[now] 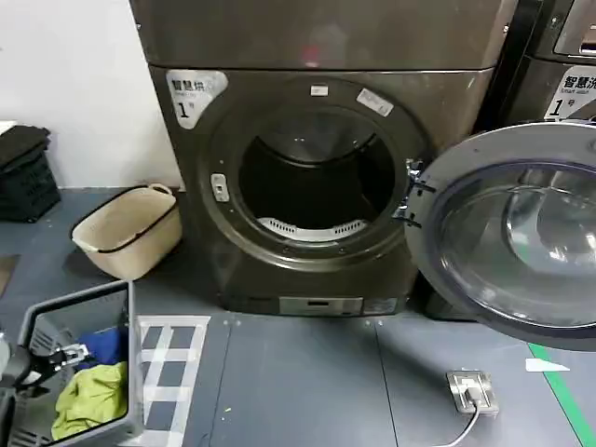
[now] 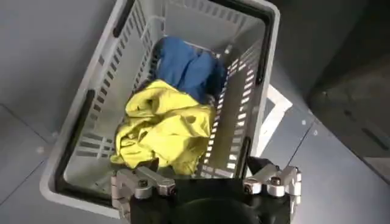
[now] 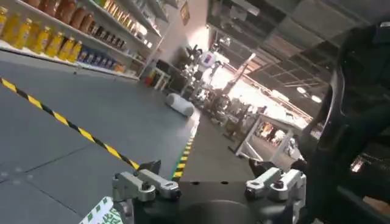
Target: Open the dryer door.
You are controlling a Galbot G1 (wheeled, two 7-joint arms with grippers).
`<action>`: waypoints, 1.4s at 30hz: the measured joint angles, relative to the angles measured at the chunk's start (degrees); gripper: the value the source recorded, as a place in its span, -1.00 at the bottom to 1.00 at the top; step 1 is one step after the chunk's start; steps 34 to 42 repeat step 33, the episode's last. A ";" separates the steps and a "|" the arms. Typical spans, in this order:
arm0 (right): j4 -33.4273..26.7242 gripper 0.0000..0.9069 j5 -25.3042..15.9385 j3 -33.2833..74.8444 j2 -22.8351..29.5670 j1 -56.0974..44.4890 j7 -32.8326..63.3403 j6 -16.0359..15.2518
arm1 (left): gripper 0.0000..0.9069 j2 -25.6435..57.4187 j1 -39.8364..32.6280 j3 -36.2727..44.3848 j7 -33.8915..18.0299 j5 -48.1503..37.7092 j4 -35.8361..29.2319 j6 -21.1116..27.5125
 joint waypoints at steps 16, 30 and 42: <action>-0.17 1.00 -0.06 0.00 0.19 0.03 -0.40 1.00 | 1.00 -0.21 0.26 0.31 0.11 0.82 1.06 0.00; -0.10 1.00 -0.20 -0.05 0.39 0.06 -0.82 0.95 | 1.00 0.29 0.52 -0.73 0.20 1.15 0.26 0.00; -0.09 1.00 -0.22 -0.09 0.39 0.11 -0.88 0.95 | 1.00 0.28 0.56 -0.75 0.21 1.58 0.22 0.00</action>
